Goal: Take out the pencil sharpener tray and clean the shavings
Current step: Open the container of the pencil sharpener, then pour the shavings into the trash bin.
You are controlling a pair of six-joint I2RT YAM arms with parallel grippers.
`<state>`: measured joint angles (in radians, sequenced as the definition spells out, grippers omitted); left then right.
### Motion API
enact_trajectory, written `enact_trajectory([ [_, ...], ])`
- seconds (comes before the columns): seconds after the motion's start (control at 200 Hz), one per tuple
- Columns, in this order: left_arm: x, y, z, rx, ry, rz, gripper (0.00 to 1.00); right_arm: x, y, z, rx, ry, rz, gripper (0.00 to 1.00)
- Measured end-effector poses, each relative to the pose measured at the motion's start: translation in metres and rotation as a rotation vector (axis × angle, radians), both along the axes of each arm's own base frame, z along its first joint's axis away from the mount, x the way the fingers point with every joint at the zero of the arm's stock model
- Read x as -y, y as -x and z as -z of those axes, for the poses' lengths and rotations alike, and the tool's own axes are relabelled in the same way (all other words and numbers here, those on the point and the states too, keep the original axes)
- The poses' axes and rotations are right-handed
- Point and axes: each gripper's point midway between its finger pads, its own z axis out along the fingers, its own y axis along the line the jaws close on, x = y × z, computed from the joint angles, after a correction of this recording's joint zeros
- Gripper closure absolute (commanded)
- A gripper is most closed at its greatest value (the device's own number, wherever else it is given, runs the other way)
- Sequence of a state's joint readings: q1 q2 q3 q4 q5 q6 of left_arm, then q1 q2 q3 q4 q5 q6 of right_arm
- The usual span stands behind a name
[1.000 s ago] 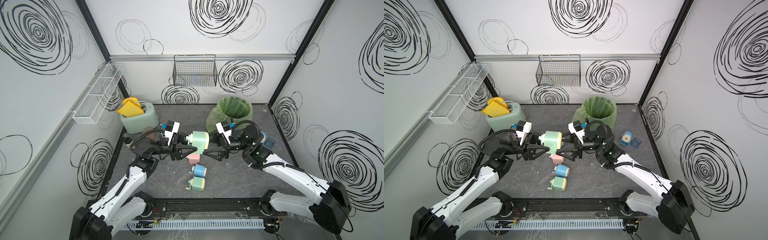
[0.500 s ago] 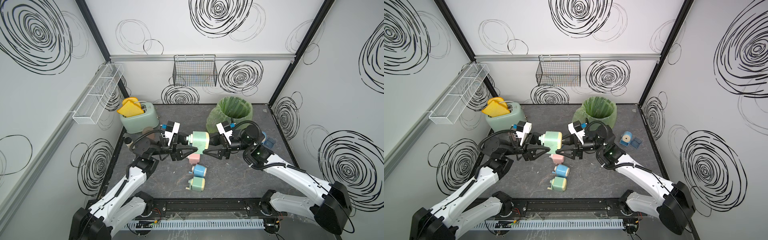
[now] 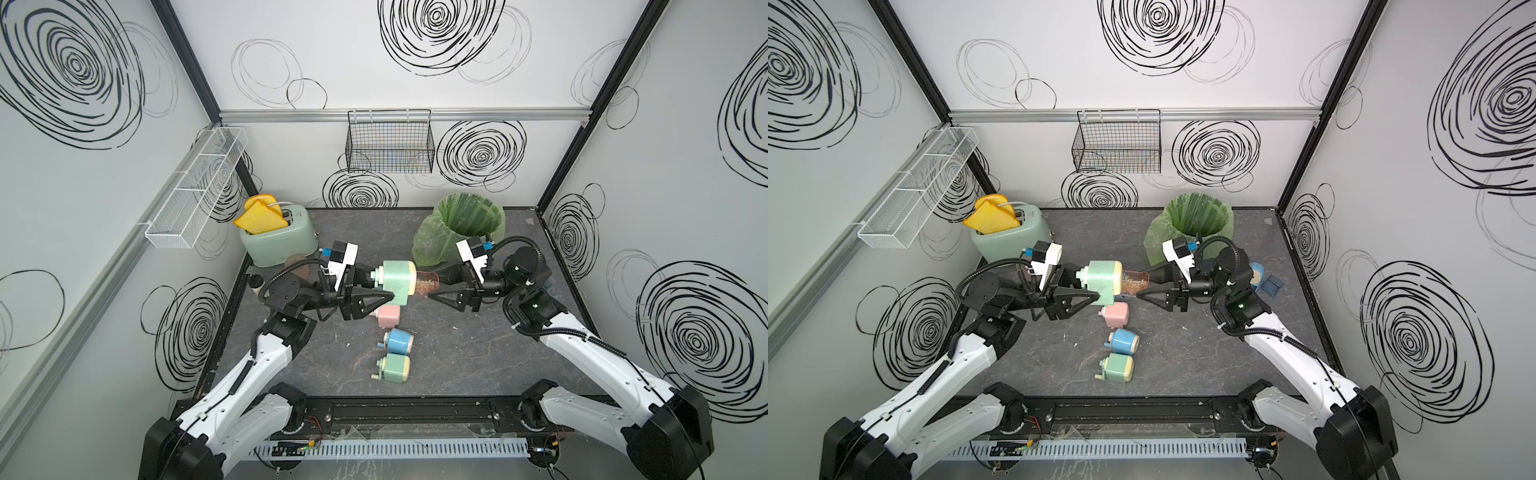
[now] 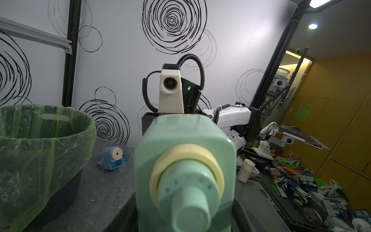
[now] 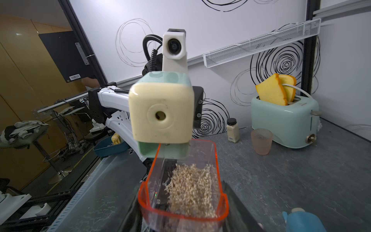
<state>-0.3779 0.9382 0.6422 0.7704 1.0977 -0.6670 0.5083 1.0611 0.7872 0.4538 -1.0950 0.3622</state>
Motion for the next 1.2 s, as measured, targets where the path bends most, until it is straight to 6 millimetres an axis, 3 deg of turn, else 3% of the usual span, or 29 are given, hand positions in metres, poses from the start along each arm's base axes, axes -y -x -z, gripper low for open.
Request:
enact_trajectory([
  [0.2,-0.003,-0.004,-0.001,0.003,0.004,-0.019,0.63,0.011,-0.012,0.009,-0.012,0.027,0.035,0.63],
  [0.46,-0.009,-0.034,0.003,-0.040,-0.027,-0.164,0.60,0.025,-0.033,0.013,0.032,0.090,0.208,0.62],
  [0.63,-0.012,-0.051,0.011,-0.068,-0.069,-0.254,0.59,0.040,-0.080,-0.007,0.116,0.181,0.487,0.62],
  [0.71,-0.013,-0.055,0.019,-0.096,-0.089,-0.278,0.59,0.050,-0.115,-0.012,0.135,0.256,0.644,0.62],
  [0.81,-0.014,-0.056,0.022,-0.108,-0.101,-0.297,0.59,0.065,-0.162,-0.003,0.132,0.396,0.831,0.63],
  [0.91,-0.015,-0.050,0.019,-0.093,-0.102,-0.304,0.58,0.085,-0.200,0.020,0.124,0.574,0.988,0.63],
  [1.056,-0.012,-0.040,0.013,-0.055,-0.095,-0.297,0.58,0.113,-0.228,0.040,0.162,0.795,1.125,0.63],
  [1.201,-0.011,-0.031,0.010,-0.035,-0.095,-0.291,0.58,0.137,-0.242,0.026,0.254,0.936,1.232,0.62],
])
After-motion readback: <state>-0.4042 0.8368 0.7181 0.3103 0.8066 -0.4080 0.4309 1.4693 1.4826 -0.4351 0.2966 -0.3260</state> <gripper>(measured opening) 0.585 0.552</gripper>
